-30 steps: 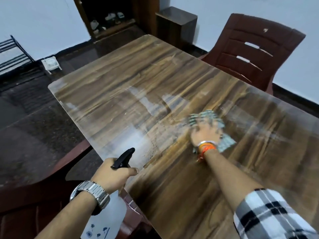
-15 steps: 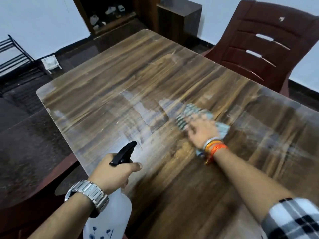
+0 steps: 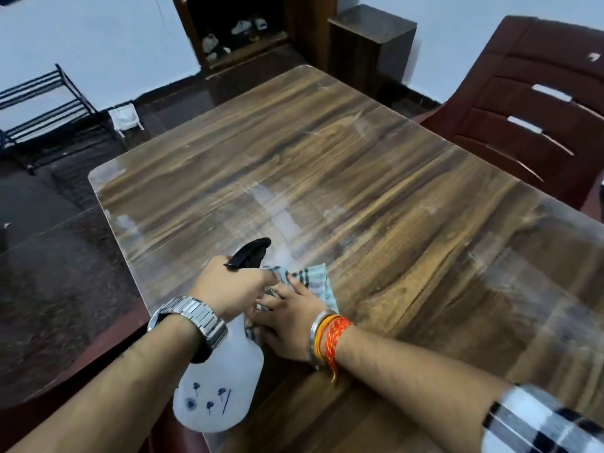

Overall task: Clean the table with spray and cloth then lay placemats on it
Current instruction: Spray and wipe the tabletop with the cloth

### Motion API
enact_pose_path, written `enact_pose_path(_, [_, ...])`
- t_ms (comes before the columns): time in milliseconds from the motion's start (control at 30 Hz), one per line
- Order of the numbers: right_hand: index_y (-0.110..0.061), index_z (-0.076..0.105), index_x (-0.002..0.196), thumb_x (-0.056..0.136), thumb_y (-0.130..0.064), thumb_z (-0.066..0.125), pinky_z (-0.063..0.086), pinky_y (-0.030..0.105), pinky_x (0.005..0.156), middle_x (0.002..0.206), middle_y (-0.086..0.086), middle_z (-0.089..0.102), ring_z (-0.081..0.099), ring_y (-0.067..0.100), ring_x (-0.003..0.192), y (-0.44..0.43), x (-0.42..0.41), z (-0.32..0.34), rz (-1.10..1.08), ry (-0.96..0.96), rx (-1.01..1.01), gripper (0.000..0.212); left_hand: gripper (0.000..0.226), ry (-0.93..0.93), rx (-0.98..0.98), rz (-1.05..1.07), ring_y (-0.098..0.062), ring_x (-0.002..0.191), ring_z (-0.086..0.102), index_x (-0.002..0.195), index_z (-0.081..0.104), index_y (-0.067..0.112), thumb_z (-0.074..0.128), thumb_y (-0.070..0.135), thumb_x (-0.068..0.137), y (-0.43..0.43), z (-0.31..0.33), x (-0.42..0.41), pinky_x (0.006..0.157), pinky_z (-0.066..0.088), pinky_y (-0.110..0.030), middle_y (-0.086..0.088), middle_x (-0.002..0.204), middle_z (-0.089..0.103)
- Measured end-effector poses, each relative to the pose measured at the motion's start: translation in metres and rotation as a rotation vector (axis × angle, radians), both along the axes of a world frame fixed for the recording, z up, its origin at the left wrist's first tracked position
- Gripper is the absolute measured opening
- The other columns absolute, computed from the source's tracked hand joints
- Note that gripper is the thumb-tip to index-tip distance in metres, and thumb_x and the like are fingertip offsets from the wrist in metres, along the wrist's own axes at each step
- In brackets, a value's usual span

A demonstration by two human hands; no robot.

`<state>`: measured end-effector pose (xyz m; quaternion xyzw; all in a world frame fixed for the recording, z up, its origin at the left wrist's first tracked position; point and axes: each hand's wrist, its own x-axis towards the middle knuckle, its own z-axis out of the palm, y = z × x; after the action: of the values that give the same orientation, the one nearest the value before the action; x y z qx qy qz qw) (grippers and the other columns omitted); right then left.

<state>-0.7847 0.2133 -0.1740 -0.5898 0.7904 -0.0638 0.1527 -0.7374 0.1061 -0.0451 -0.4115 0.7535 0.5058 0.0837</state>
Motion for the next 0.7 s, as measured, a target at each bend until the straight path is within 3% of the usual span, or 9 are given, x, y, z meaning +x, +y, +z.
enact_pose_path(67, [-0.03, 0.05, 0.132, 0.093, -0.037, 0.046, 0.008, 0.06, 0.113, 0.15, -0.003, 0.038, 0.021, 0.031, 0.142, -0.006, -0.017, -0.002, 0.082, -0.035, -0.106, 0.04, 0.029, 0.011, 0.027, 0.052, -0.024, 0.043, 0.05, 0.087, 0.066, 0.016, 0.076, 0.021, 0.06, -0.008, -0.002, -0.005, 0.058, 0.046, -0.038, -0.018, 0.06, 0.066])
enact_pose_path(133, [-0.027, 0.057, 0.127, 0.091, -0.037, 0.045, 0.017, 0.061, 0.111, 0.143, 0.0, 0.047, 0.027, 0.032, 0.14, -0.026, -0.042, -0.006, 0.123, -0.022, -0.167, 0.039, 0.026, 0.039, 0.024, 0.093, -0.025, 0.046, 0.052, 0.087, 0.069, 0.001, 0.077, 0.015, 0.067, -0.017, -0.006, -0.005, 0.057, 0.045, -0.039, -0.024, 0.064, 0.065])
enact_pose_path(233, [-0.031, 0.044, 0.14, 0.095, -0.046, 0.03, 0.013, 0.056, 0.114, 0.152, -0.004, 0.035, 0.015, 0.024, 0.145, -0.08, -0.085, -0.011, 0.014, 0.092, -0.049, 0.049, 0.029, 0.061, 0.012, 0.155, -0.024, 0.039, 0.046, 0.094, 0.067, -0.016, 0.074, 0.007, 0.079, -0.027, -0.014, 0.008, 0.049, 0.041, -0.033, -0.022, 0.062, 0.059])
enact_pose_path(333, [-0.044, 0.019, 0.147, 0.098, -0.049, 0.027, 0.008, 0.051, 0.116, 0.158, -0.011, 0.018, 0.008, 0.021, 0.146, -0.132, -0.136, -0.011, -0.151, 0.133, -0.039, 0.05, 0.011, 0.036, 0.015, 0.179, -0.021, 0.038, 0.046, 0.082, 0.066, 0.004, 0.075, 0.011, 0.083, -0.034, -0.013, 0.027, 0.046, 0.04, -0.029, -0.013, 0.062, 0.058])
enact_pose_path(433, [-0.043, 0.022, 0.147, 0.097, -0.05, 0.028, 0.016, 0.049, 0.115, 0.157, -0.009, 0.022, 0.013, 0.022, 0.145, -0.147, -0.189, -0.01, -0.298, 0.134, -0.07, 0.051, 0.019, 0.019, 0.015, 0.177, -0.023, 0.041, 0.049, 0.077, 0.061, 0.023, 0.076, 0.014, 0.082, -0.045, -0.012, 0.048, 0.049, 0.042, -0.033, -0.01, 0.06, 0.061])
enact_pose_path(533, [-0.035, 0.03, 0.146, 0.097, -0.046, 0.032, 0.02, 0.05, 0.114, 0.156, 0.0, 0.028, 0.019, 0.027, 0.144, -0.105, -0.242, -0.012, -0.644, 0.162, -0.086, 0.051, 0.018, 0.008, 0.003, 0.179, -0.022, 0.04, 0.052, 0.087, 0.064, 0.027, 0.078, 0.015, 0.081, -0.058, -0.008, 0.063, 0.048, 0.042, -0.033, -0.01, 0.062, 0.065])
enact_pose_path(633, [-0.036, 0.021, 0.149, 0.096, -0.046, 0.028, 0.008, 0.053, 0.115, 0.159, -0.004, 0.014, 0.006, 0.027, 0.146, -0.026, -0.275, -0.012, -1.077, 0.087, -0.053, 0.055, 0.018, 0.007, -0.011, 0.177, -0.022, 0.037, 0.05, 0.086, 0.064, 0.024, 0.077, 0.013, 0.081, -0.061, -0.008, 0.068, 0.049, 0.041, -0.032, -0.013, 0.064, 0.066])
enact_pose_path(700, [-0.038, 0.019, 0.149, 0.095, -0.046, 0.027, 0.005, 0.054, 0.116, 0.16, -0.006, 0.012, 0.003, 0.027, 0.146, 0.003, -0.268, -0.008, -1.175, 0.064, -0.017, 0.055, 0.018, 0.002, 0.0, 0.158, -0.022, 0.037, 0.049, 0.084, 0.063, 0.023, 0.076, 0.011, 0.083, -0.06, -0.009, 0.067, 0.049, 0.041, -0.032, -0.014, 0.064, 0.064])
